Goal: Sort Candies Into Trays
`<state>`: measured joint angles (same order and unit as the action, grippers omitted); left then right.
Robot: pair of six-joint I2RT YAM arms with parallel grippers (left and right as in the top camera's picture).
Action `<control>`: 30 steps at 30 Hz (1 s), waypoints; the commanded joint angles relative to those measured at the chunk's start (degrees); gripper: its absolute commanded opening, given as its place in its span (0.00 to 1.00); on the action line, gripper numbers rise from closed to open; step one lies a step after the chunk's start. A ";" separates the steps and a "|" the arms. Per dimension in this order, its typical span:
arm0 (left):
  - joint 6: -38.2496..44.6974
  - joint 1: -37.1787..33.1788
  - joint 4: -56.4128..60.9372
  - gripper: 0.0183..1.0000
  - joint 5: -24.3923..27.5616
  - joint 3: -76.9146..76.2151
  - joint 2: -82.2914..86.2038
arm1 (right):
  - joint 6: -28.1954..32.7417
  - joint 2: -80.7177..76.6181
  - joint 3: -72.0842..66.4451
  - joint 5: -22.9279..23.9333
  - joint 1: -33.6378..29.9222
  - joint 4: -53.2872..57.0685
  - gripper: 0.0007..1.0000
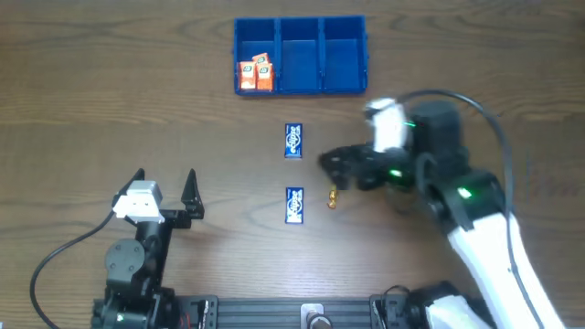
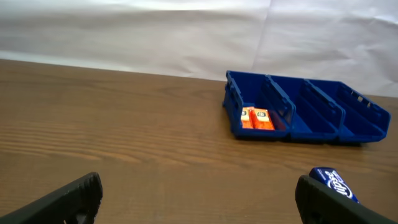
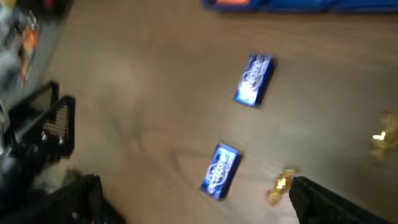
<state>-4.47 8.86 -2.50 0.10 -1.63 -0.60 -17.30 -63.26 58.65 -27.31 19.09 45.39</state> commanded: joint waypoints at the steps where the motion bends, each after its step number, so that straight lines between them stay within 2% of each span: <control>1: 0.22 0.26 -1.95 1.00 -0.63 1.36 0.35 | -8.74 -10.60 5.79 14.34 11.85 6.40 1.00; 5: 0.22 0.26 -1.95 1.00 -0.63 1.36 0.35 | -17.20 -19.10 5.79 20.44 19.50 8.52 1.00; 11: 0.22 0.26 -1.95 1.00 -0.63 1.36 0.35 | -22.16 -30.69 5.81 23.43 28.50 5.62 1.00; 14: 0.22 0.26 -1.95 1.00 -0.63 1.36 0.35 | -22.25 -34.77 5.81 23.87 28.89 3.28 1.00; 17: 0.22 0.26 -1.95 1.00 -0.63 1.36 0.35 | -25.79 -37.38 5.81 26.56 28.79 2.86 1.00; 25: 0.22 0.26 -1.95 1.00 -0.63 1.36 0.35 | -26.05 -41.09 5.81 27.96 28.74 -0.17 1.00; 30: 0.22 0.26 -1.95 1.00 -0.63 1.36 0.35 | -28.02 -42.86 5.81 29.83 28.74 -0.79 0.96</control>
<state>-4.47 8.86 -2.50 0.12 -1.63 -0.60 -43.03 -104.75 63.66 -0.03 48.07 44.91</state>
